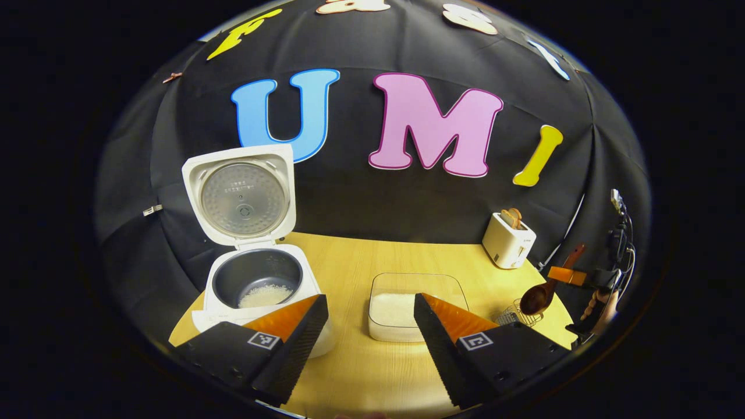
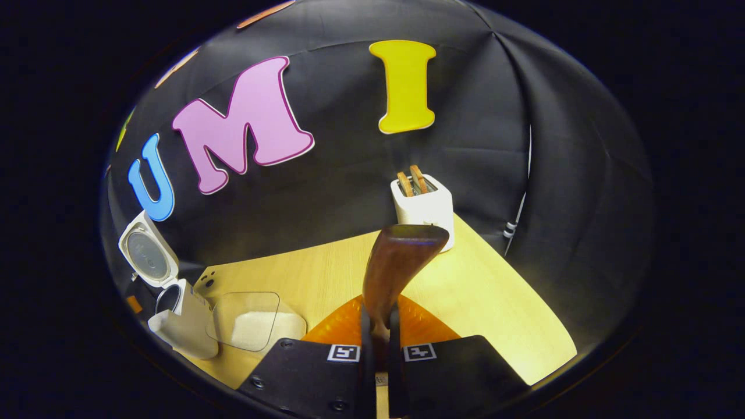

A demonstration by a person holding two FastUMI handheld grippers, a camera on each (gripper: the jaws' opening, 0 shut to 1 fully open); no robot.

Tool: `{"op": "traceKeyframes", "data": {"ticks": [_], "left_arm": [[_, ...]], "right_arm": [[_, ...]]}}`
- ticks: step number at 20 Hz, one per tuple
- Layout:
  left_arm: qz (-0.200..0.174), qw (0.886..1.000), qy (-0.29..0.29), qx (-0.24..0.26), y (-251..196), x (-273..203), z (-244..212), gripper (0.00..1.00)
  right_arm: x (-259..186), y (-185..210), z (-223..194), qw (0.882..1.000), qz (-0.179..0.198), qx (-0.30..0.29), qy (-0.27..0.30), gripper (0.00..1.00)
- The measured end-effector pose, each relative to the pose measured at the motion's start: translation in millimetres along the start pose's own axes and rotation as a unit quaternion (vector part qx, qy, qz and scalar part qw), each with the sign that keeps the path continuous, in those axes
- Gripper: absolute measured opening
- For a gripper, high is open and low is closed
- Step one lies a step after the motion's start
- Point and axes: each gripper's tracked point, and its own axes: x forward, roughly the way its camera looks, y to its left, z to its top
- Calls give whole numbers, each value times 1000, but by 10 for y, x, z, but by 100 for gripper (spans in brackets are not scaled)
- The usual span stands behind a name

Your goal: Close the left gripper, press the button to open the rice cooker; take a wooden spoon from the chopstick holder with the right hand, scoop a spoonful of rice and pour it into the rice cooker, then put the wooden spoon back into the chopstick holder.

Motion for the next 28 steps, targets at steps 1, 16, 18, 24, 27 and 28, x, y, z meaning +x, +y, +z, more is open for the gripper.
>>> {"op": "traceKeyframes", "data": {"ticks": [1, 16, 18, 24, 27, 28], "left_arm": [[0, 1000, -4, 2, -33, -7, 36, 96], [53, 998, -37, 0, 339, -380, 247, 96], [67, 996, -54, -6, 532, -385, 369, 95], [103, 990, -92, -19, 1288, -301, 866, 95], [103, 987, -120, -37, 1693, -257, 1266, 96], [105, 985, -128, -43, 1846, -236, 1396, 96]], "right_arm": [[14, -29, -85, 1000, -1, 2, 4, 12], [88, -229, -436, 998, -27, 31, 44, 70], [15, -205, -372, 998, -27, 41, 43, 69], [-536, -204, -182, 997, -70, 34, 12, 98], [-840, -120, -98, 996, -89, 29, -9, 98], [-922, -85, -88, 995, -96, 19, -14, 98]]}}
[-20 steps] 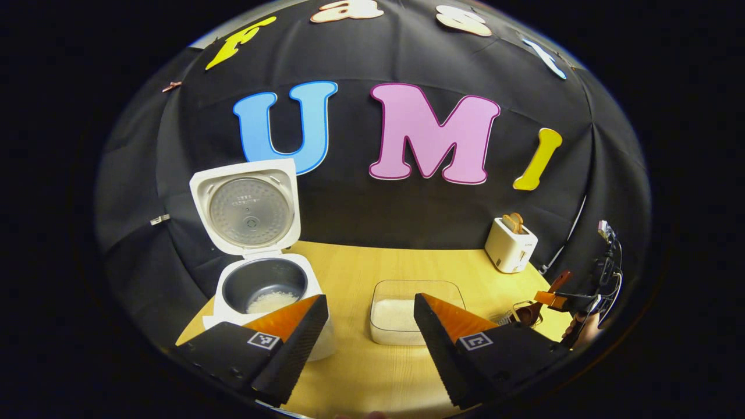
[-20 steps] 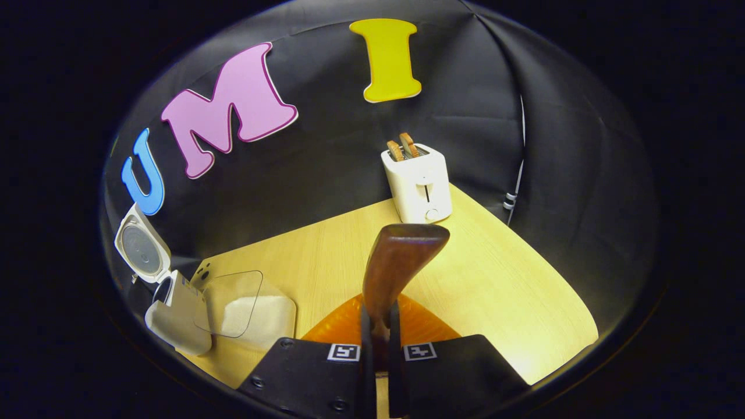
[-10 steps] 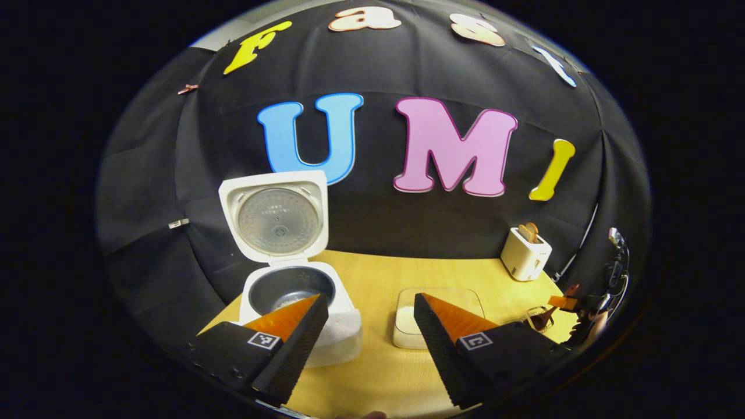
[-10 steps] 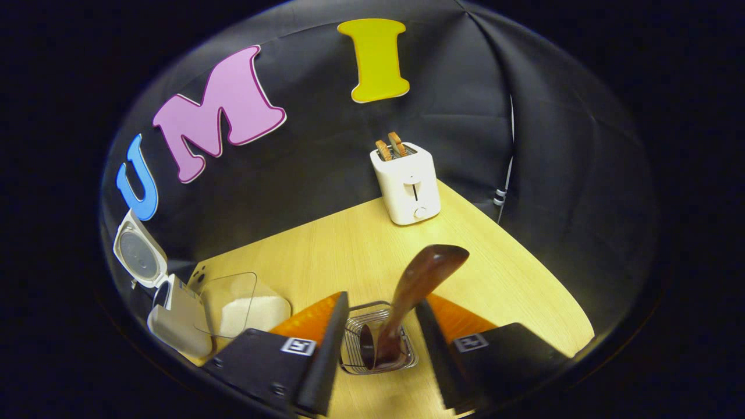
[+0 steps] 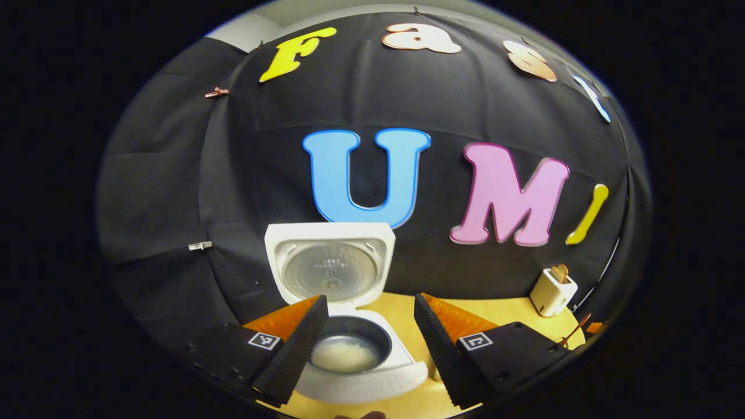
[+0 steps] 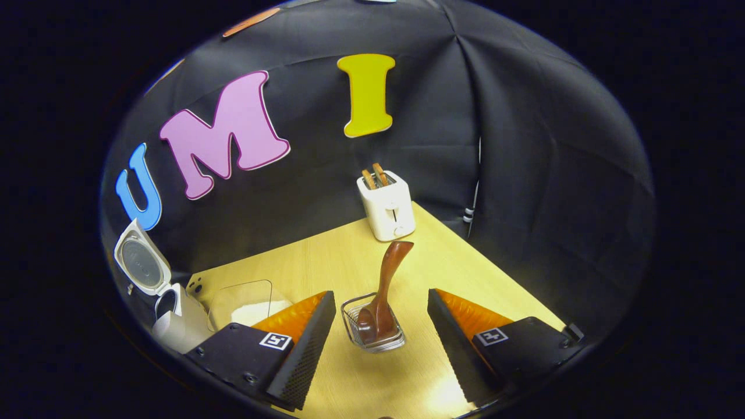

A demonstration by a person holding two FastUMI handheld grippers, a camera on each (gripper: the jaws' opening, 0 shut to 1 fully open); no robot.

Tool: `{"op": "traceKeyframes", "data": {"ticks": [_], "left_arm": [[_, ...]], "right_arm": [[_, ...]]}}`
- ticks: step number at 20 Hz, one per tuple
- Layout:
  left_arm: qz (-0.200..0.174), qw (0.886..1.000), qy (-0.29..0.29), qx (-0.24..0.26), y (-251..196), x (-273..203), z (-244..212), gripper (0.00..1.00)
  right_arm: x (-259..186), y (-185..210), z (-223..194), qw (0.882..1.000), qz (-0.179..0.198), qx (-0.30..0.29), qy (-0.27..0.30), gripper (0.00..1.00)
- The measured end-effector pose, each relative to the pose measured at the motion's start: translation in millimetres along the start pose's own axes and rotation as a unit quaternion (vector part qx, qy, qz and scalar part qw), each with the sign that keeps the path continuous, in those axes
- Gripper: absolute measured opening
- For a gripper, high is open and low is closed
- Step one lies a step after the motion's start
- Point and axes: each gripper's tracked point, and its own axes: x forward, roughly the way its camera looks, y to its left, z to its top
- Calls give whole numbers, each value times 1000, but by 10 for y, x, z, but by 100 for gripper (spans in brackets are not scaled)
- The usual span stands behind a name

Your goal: Close the left gripper, press the button to open the rice cooker; take a wooden spoon from the chopstick holder with the right hand, scoop a spoonful of rice and pour it into the rice cooker, then put the wooden spoon back into the chopstick holder.

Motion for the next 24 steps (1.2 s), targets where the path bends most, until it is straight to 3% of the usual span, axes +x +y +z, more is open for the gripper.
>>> {"op": "traceKeyframes", "data": {"ticks": [7, 13, 16, 20, 24], "left_arm": [[18, 1000, -17, -19, 689, 787, 696, 95], [-1, 1000, 15, -22, 924, 1666, 833, 95], [-25, 999, 41, -7, 880, 1976, 764, 95], [-23, 996, 91, -3, 852, 2218, 517, 95], [-25, 993, 112, -13, 758, 2241, 406, 96]], "right_arm": [[-672, 307, -60, 999, -20, -20, -31, 98], [-1247, 394, -316, 997, -56, -40, -22, 98], [-1445, 422, -475, 997, -75, -29, -11, 98], [-1587, 500, -629, 996, -81, -34, 7, 98], [-1584, 532, -409, 996, -83, -38, -7, 98]]}}
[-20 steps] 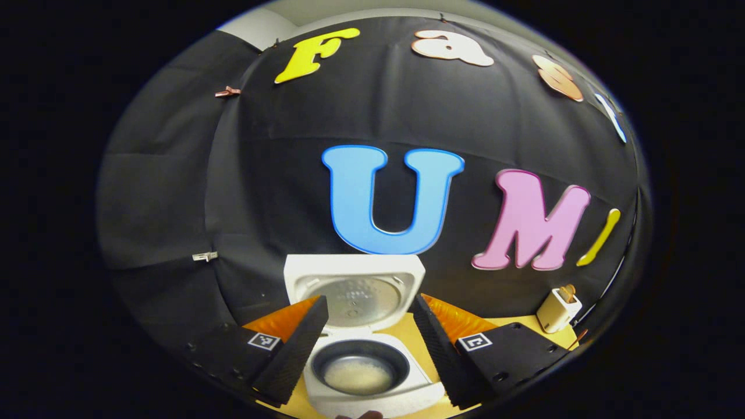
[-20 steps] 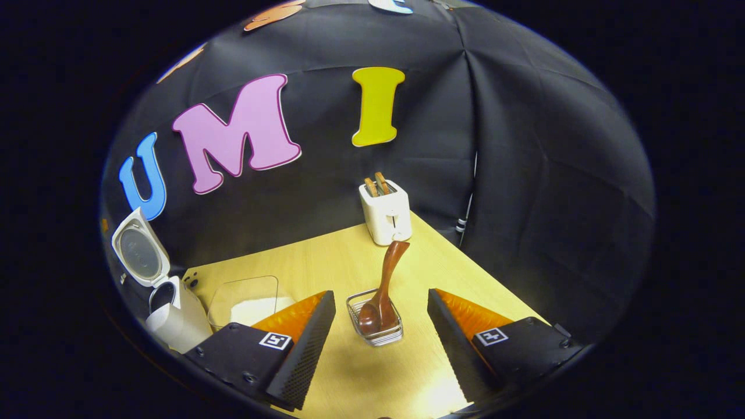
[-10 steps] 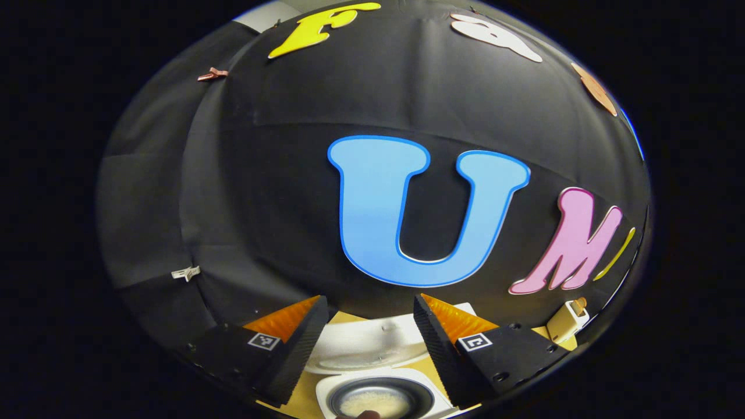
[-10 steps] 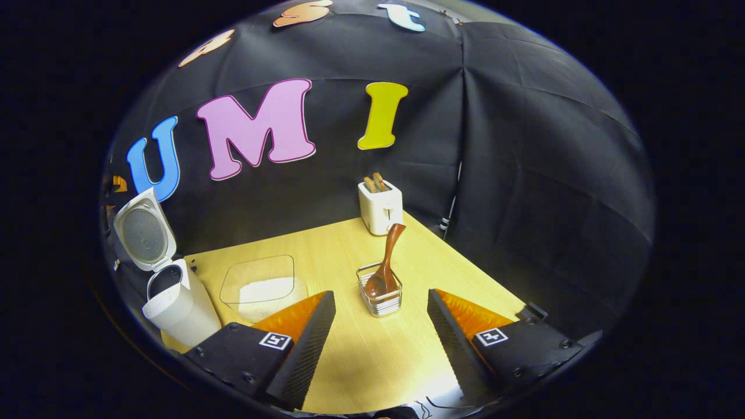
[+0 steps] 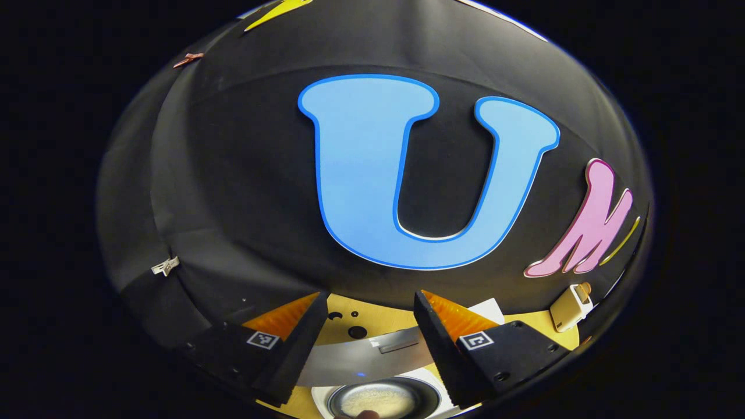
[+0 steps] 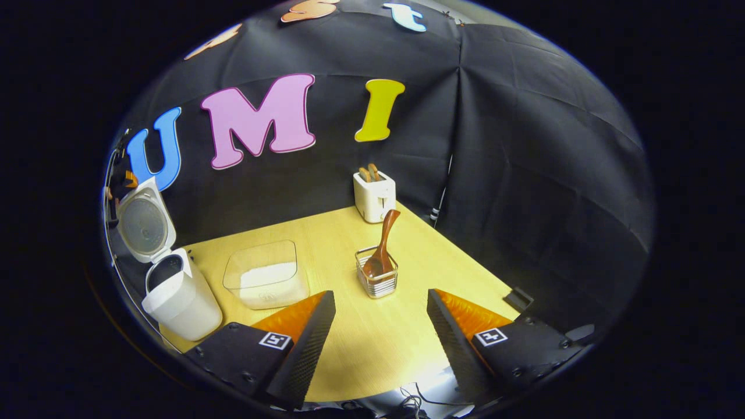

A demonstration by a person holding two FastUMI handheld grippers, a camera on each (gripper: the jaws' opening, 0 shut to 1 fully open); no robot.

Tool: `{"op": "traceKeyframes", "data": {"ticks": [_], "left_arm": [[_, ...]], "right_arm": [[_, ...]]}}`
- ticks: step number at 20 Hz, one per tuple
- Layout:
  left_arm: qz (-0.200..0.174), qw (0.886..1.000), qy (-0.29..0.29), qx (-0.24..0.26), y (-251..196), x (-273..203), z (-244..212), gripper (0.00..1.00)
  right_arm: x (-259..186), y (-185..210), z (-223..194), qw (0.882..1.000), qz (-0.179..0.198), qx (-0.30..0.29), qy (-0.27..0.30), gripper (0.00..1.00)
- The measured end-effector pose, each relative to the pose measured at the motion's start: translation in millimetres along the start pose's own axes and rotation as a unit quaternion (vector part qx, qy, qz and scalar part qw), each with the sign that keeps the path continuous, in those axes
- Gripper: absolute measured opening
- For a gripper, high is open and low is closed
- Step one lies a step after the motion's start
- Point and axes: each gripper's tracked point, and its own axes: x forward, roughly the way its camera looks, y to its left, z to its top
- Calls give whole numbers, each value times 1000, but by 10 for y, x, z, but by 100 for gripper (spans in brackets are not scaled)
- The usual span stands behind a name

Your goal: Close the left gripper, press the button to open the rice cooker; take a wooden spoon from the chopstick holder with the right hand, scoop a spoonful of rice and pour it into the rice cooker, then put the wooden spoon back into the chopstick holder.

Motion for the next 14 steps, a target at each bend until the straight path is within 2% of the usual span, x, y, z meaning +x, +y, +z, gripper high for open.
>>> {"op": "traceKeyframes", "data": {"ticks": [1, 2, 4, 8, 9, 10, 14], "left_arm": [[-1, 1000, -1, -7, -8, -18, 1, 93], [-5, 1000, 4, -12, -41, -66, -35, 99], [-13, 1000, 8, -11, -99, -226, -125, 99], [-24, 999, 26, -21, -269, -587, -466, 99], [-23, 999, 28, -20, -308, -675, -585, 94], [-22, 999, 31, -21, -349, -760, -718, 99], [-1, 994, 95, -47, -490, -1006, -1519, 99]], "right_arm": [[16, 20, 30, 1000, 0, 8, -2, 98], [49, 53, 30, 1000, 2, 14, 0, 98], [107, 82, -102, 1000, 1, 12, 23, 98], [165, 269, -237, 999, 29, 7, 40, 99], [203, 323, -255, 998, 39, 6, 44, 98], [243, 395, -281, 998, 51, 4, 48, 99], [436, 581, -363, 992, 101, -15, 74, 99]]}}
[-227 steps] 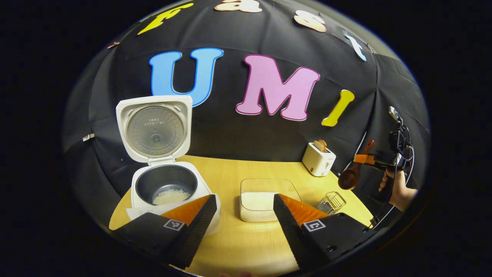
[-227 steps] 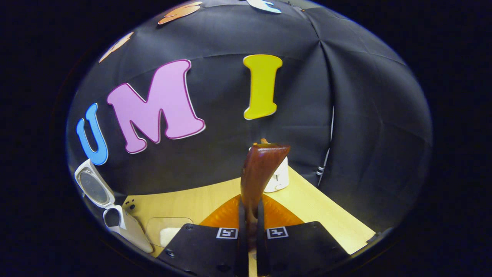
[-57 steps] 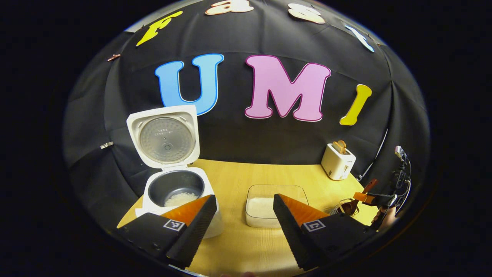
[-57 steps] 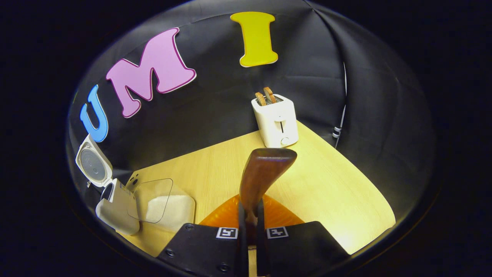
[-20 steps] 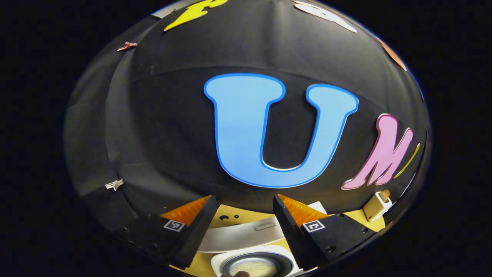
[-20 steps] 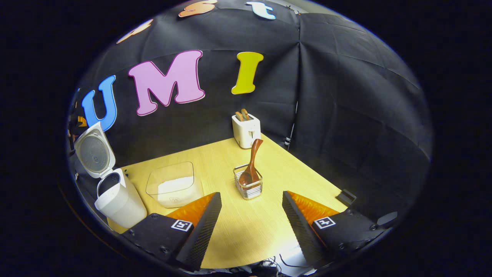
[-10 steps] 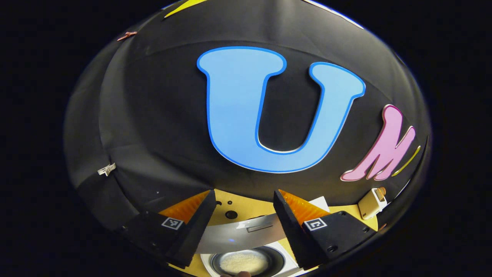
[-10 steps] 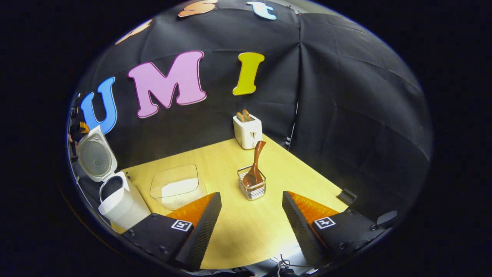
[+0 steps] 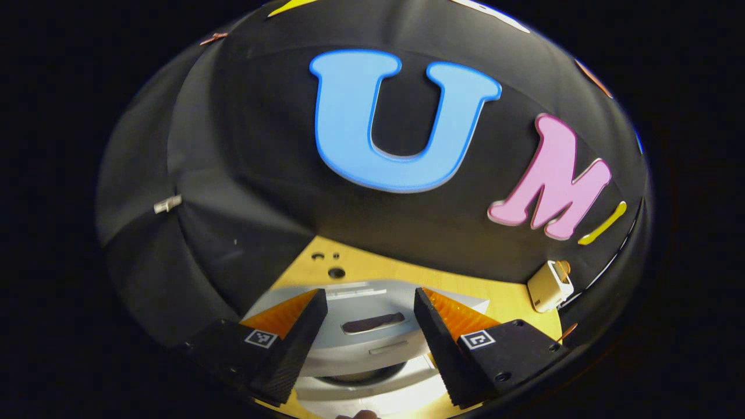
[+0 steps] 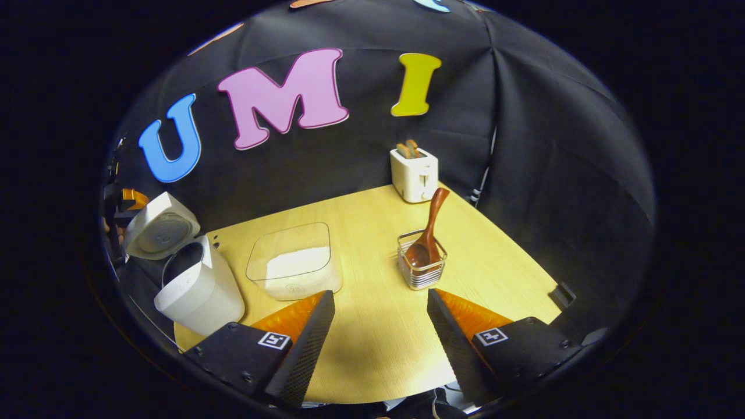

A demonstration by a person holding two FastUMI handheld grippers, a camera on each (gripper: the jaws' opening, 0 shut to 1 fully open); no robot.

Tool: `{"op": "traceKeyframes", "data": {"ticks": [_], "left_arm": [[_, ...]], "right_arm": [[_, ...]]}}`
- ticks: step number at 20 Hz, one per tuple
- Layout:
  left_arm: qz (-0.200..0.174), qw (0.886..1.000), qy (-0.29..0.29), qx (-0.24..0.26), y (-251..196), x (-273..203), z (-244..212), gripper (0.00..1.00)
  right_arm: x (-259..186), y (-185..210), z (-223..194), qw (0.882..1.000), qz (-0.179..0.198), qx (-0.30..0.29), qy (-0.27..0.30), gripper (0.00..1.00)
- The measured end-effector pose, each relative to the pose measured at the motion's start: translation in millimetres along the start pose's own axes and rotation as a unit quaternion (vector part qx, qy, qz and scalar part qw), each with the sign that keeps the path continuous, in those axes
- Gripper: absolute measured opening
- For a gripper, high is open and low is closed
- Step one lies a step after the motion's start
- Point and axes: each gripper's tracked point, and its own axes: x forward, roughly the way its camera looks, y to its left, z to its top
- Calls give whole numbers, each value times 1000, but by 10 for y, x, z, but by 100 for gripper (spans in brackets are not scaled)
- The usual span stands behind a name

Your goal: Close the left gripper, press the button to open the rice cooker; take a wooden spoon from the chopstick holder with the right hand, scoop a spoonful of rice and pour it into the rice cooker, then put the wooden spoon back into the chopstick holder.

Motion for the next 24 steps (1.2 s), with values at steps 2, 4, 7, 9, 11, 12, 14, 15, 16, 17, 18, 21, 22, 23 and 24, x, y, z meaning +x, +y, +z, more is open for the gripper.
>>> {"op": "traceKeyframes", "data": {"ticks": [2, 4, 7, 9, 11, 12, 14, 15, 16, 17, 18, 21, 22, 23, 24], "left_arm": [[10, 1000, 17, 4, -12, 21, -376, 98], [25, 999, 34, 9, 9, 8, -681, 98], [50, 997, 49, 21, 12, -34, -1021, 98], [69, 995, 57, 45, 20, -69, -1194, 98], [83, 992, 68, 61, 12, -57, -1333, 98], [89, 992, 74, 56, -1, -45, -1397, 98], [95, 992, 67, 54, 2, -3, -1415, 100], [99, 991, 74, 50, 5, -20, -1436, 99], [99, 992, 66, 49, 3, -18, -1418, 99], [100, 992, 69, 45, 10, 5, -1445, 99], [96, 992, 61, 47, -4, 10, -1419, 99], [94, 993, 37, 59, -10, 42, -1431, 100], [96, 993, 32, 60, -5, 56, -1414, 99], [97, 993, 26, 58, -14, 50, -1392, 99], [97, 993, 28, 60, -15, 49, -1399, 99]], "right_arm": [[118, 18, 60, 1000, 20, 1, 4, 99], [232, -18, 81, 999, 33, -3, 8, 99], [354, -42, 38, 998, 51, -2, 26, 98], [400, -65, -46, 997, 61, -13, 45, 99], [458, -56, -116, 996, 71, -20, 57, 99], [498, -60, -153, 995, 75, -22, 66, 99], [568, -48, -163, 994, 81, -20, 75, 99], [597, -48, -132, 994, 83, -20, 73, 99], [625, -32, -118, 993, 86, -22, 71, 99], [644, -25, -114, 993, 90, -23, 70, 99], [668, -8, -118, 993, 93, -24, 72, 99], [730, 56, -127, 992, 103, -26, 75, 99], [736, 84, -126, 991, 105, -27, 74, 99], [736, 122, -119, 991, 108, -27, 74, 99], [725, 153, -118, 991, 111, -29, 73, 99]]}}
